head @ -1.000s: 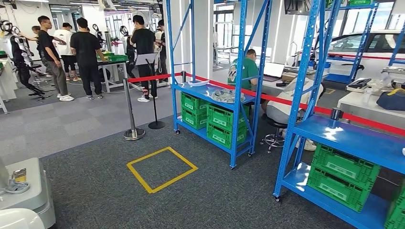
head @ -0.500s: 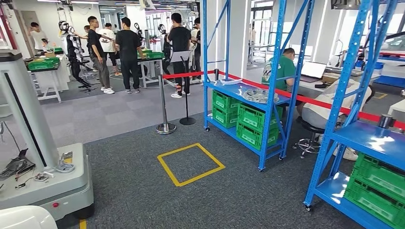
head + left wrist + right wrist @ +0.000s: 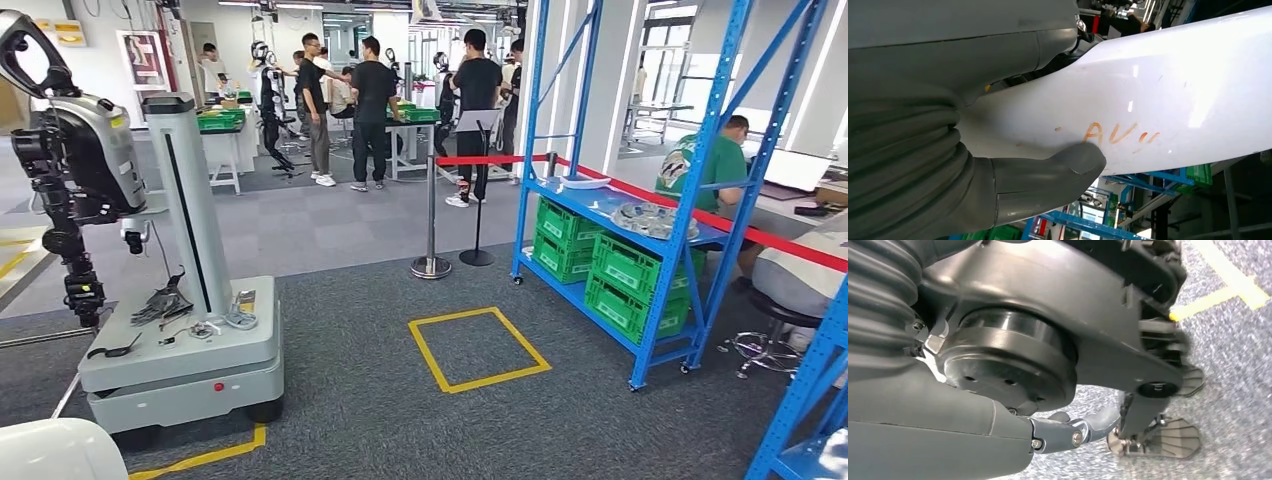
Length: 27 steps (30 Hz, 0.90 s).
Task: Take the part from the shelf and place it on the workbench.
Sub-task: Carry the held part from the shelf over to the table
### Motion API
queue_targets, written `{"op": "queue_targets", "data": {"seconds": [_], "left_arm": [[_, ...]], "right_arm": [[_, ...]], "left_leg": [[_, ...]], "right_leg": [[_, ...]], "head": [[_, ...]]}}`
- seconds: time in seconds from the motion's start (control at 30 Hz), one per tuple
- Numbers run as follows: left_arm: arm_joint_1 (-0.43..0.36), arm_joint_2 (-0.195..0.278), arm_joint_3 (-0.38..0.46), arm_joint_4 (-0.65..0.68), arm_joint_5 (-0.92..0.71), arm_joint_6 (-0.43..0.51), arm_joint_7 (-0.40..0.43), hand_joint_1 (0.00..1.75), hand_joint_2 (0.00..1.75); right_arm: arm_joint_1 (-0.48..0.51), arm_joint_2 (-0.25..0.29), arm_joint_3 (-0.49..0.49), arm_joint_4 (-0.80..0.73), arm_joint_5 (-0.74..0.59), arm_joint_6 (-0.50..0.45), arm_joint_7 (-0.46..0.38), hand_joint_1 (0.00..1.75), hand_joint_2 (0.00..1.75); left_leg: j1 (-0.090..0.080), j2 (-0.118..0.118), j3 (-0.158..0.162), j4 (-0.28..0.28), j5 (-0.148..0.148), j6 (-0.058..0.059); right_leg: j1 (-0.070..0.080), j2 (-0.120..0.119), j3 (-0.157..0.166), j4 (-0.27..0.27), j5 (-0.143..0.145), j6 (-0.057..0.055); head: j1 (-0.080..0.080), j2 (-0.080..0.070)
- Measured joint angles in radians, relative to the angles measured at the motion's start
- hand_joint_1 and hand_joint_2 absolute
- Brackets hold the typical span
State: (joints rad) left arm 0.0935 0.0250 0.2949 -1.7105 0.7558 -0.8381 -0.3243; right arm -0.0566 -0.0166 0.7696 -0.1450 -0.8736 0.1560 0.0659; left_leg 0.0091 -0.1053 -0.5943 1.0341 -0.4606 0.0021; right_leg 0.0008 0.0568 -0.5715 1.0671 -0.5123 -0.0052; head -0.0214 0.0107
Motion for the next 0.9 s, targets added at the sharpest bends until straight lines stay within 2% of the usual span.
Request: {"op": "queue_targets", "data": {"seconds": [0.03, 0.07, 0.1, 0.13, 0.17, 0.2, 0.27, 0.3, 0.33, 0.37, 0.4, 0.43, 0.47, 0.5, 0.53, 0.57, 0.63, 0.67, 0.7, 0.77, 0.8, 0.83, 0.87, 0.9], "left_arm": [[-0.001, -0.001, 0.0, 0.0, 0.0, 0.0, 0.0, 1.75, 1.75], [-0.001, -0.002, 0.0, 0.0, 0.0, 0.0, 0.0, 1.75, 1.75], [0.0, -0.002, 0.0, -0.001, 0.0, 0.0, 0.0, 1.75, 1.75], [0.001, -0.002, 0.0, -0.001, 0.0, 0.0, 0.0, 1.75, 1.75], [0.001, -0.002, 0.0, -0.001, 0.0, 0.0, 0.0, 1.75, 1.75], [-0.001, -0.002, 0.0, -0.002, 0.0, 0.0, 0.0, 1.75, 1.75], [-0.004, -0.003, 0.0, -0.002, 0.0, 0.001, 0.0, 1.75, 1.75], [-0.005, -0.003, 0.0, -0.002, 0.0, 0.001, 0.0, 1.75, 1.75], [-0.004, -0.004, 0.0, -0.001, 0.0, 0.001, 0.0, 1.75, 1.75], [-0.004, -0.004, 0.0, -0.001, 0.0, 0.001, 0.0, 1.75, 1.75], [-0.004, -0.004, 0.0, 0.0, 0.0, 0.001, 0.0, 1.75, 1.75], [-0.004, -0.004, 0.0, 0.0, 0.001, 0.001, 0.0, 1.75, 1.75], [-0.005, -0.004, 0.0, 0.0, 0.001, 0.001, 0.0, 1.75, 1.75], [-0.005, -0.004, 0.0, 0.0, 0.003, 0.002, 0.0, 1.75, 1.75], [-0.006, -0.004, 0.0, 0.001, 0.005, 0.003, 0.0, 1.75, 1.75], [-0.007, -0.004, 0.0, 0.002, 0.006, 0.004, 0.001, 1.75, 1.75], [-0.012, -0.004, 0.0, 0.003, 0.007, 0.006, 0.003, 1.75, 1.75], [-0.018, -0.004, 0.0, 0.003, 0.006, 0.007, 0.005, 1.75, 1.75], [-0.028, -0.005, -0.001, 0.003, 0.003, 0.009, 0.009, 1.75, 1.75], [-0.051, -0.007, -0.005, 0.004, 0.0, 0.012, 0.016, 1.75, 1.75], [-0.058, -0.007, -0.006, 0.006, -0.001, 0.013, 0.019, 1.75, 1.75], [-0.062, -0.008, -0.008, 0.008, -0.001, 0.015, 0.019, 1.75, 1.75], [-0.063, -0.008, -0.008, 0.01, -0.002, 0.017, 0.018, 1.75, 1.75], [-0.064, -0.008, -0.008, 0.012, -0.005, 0.018, 0.015, 1.75, 1.75]], "right_arm": [[-0.001, -0.001, 0.0, 0.0, 0.0, 0.0, 0.0, 0.0, 1.75], [-0.002, -0.001, 0.0, 0.0, 0.0, 0.0, 0.0, 0.0, 1.75], [-0.003, -0.001, -0.001, 0.0, 0.0, 0.0, 0.0, 0.0, 1.75], [-0.005, -0.001, -0.001, 0.0, 0.0, 0.0, 0.0, 0.0, 1.75], [-0.005, -0.001, -0.001, 0.0, 0.0, 0.0, 0.0, 0.0, 1.75], [-0.006, -0.001, -0.001, -0.001, 0.0, 0.0, 0.0, 0.0, 1.75], [-0.005, -0.002, -0.001, -0.001, 0.0, 0.0, 0.0, 0.0, 1.75], [-0.003, -0.002, -0.001, -0.001, 0.0, 0.0, 0.0, 0.0, 1.75], [-0.001, -0.002, -0.001, -0.001, 0.0, 0.0, 0.001, 0.0, 1.75], [-0.001, -0.002, -0.001, -0.001, 0.0, 0.0, 0.0, 0.0, 1.75], [-0.001, -0.002, -0.001, -0.001, 0.0, 0.0, 0.0, 0.0, 1.75], [-0.001, -0.002, -0.001, -0.001, 0.0, 0.0, -0.001, 0.0, 1.75], [-0.002, -0.002, -0.001, -0.001, 0.0, 0.0, -0.003, 0.0, 1.75], [-0.002, -0.003, -0.001, -0.001, 0.002, 0.001, -0.006, 0.0, 1.75], [-0.002, -0.004, -0.001, -0.001, 0.003, 0.002, -0.011, 0.0, 1.75], [-0.002, -0.004, -0.001, -0.001, 0.005, 0.003, -0.014, 0.0, 1.75], [-0.006, -0.005, -0.001, -0.001, 0.009, 0.003, -0.014, 0.0, 1.75], [-0.008, -0.006, -0.001, 0.0, 0.01, 0.003, -0.009, 0.0, 1.75], [-0.011, -0.006, -0.001, 0.0, 0.01, 0.003, -0.003, 0.0, 1.75], [-0.012, -0.008, -0.001, 0.0, 0.007, 0.002, 0.007, 0.0, 1.75], [-0.012, -0.008, -0.001, 0.0, 0.005, 0.002, 0.012, 0.0, 1.75], [-0.011, -0.008, -0.001, 0.0, 0.005, 0.001, 0.017, 0.0, 1.75], [-0.01, -0.008, -0.001, 0.0, 0.006, 0.003, 0.023, 0.0, 1.75], [-0.01, -0.008, 0.0, 0.0, 0.009, 0.006, 0.028, 0.0, 1.75]], "left_leg": [[0.0, -0.011, -0.003, 0.0, 0.001, -0.006], [0.001, -0.022, -0.006, -0.002, 0.004, -0.013], [0.002, -0.033, -0.009, -0.006, 0.007, -0.021], [0.002, -0.031, -0.013, -0.005, 0.007, -0.026], [0.001, -0.013, -0.021, 0.006, -0.001, -0.03], [-0.001, 0.015, -0.036, 0.036, -0.021, -0.034], [-0.001, 0.076, -0.088, 0.15, -0.085, -0.04], [0.001, 0.089, -0.117, 0.211, -0.111, -0.045], [0.003, 0.095, -0.136, 0.252, -0.122, -0.048], [0.005, 0.099, -0.137, 0.255, -0.114, -0.051], [0.007, 0.105, -0.117, 0.219, -0.09, -0.054], [0.008, 0.121, -0.081, 0.152, -0.056, -0.056], [0.008, 0.145, -0.045, 0.086, -0.03, -0.055], [0.007, 0.165, -0.017, 0.034, -0.011, -0.049], [0.006, 0.178, -0.002, 0.006, -0.003, -0.042], [0.003, 0.178, -0.001, 0.002, -0.003, -0.032], [0.002, 0.152, -0.004, 0.0, 0.002, -0.015], [0.004, 0.139, -0.005, -0.002, 0.005, -0.008], [0.006, 0.127, -0.006, -0.004, 0.008, -0.002], [0.007, 0.102, -0.011, -0.005, 0.013, 0.007], [0.006, 0.088, -0.013, -0.005, 0.014, 0.01], [0.004, 0.074, -0.015, -0.005, 0.016, 0.011], [0.002, 0.06, -0.016, -0.004, 0.017, 0.011], [0.001, 0.045, -0.016, -0.004, 0.018, 0.01]], "right_leg": [[0.001, 0.009, 0.01, -0.027, 0.006, -0.002], [0.003, 0.005, 0.011, -0.033, 0.003, -0.004], [0.002, -0.007, 0.012, -0.036, 0.007, -0.009], [0.002, -0.02, 0.016, -0.042, 0.01, -0.016], [0.0, -0.032, 0.02, -0.049, 0.015, -0.024], [-0.001, -0.045, 0.023, -0.055, 0.019, -0.03], [0.001, -0.071, 0.025, -0.06, 0.022, -0.038], [0.003, -0.086, 0.025, -0.059, 0.021, -0.039], [0.003, -0.1, 0.025, -0.059, 0.019, -0.04], [0.003, -0.114, 0.026, -0.059, 0.018, -0.039], [0.002, -0.128, 0.027, -0.058, 0.016, -0.036], [0.001, -0.141, 0.028, -0.055, 0.013, -0.033], [0.002, -0.152, 0.029, -0.052, 0.008, -0.027], [0.003, -0.162, 0.031, -0.048, 0.003, -0.021], [0.004, -0.172, 0.034, -0.045, -0.001, -0.015], [0.005, -0.181, 0.037, -0.044, -0.004, -0.008], [0.002, -0.195, 0.042, -0.044, -0.008, 0.005], [-0.001, -0.18, 0.04, -0.034, -0.017, 0.012], [-0.003, -0.153, 0.029, -0.008, -0.035, 0.017], [-0.006, -0.086, -0.025, 0.107, -0.096, 0.024], [-0.006, -0.07, -0.06, 0.176, -0.124, 0.024], [-0.006, -0.063, -0.088, 0.227, -0.137, 0.023], [-0.005, -0.06, -0.1, 0.244, -0.132, 0.02], [-0.004, -0.056, -0.092, 0.219, -0.107, 0.015]], "head": [[0.0, 0.0], [0.0, 0.0], [0.0, 0.0], [0.0, 0.0], [-0.001, 0.0], [-0.002, 0.0], [-0.004, 0.0], [-0.004, 0.0], [-0.004, 0.0], [-0.004, 0.0], [-0.004, 0.0], [-0.004, 0.0], [-0.004, 0.0], [-0.004, 0.0], [-0.004, 0.0], [-0.004, 0.0], [-0.004, 0.0], [-0.004, 0.0], [-0.003, 0.0], [-0.001, 0.0], [0.0, 0.0], [0.0, 0.0], [0.001, 0.0], [0.001, 0.0]]}}
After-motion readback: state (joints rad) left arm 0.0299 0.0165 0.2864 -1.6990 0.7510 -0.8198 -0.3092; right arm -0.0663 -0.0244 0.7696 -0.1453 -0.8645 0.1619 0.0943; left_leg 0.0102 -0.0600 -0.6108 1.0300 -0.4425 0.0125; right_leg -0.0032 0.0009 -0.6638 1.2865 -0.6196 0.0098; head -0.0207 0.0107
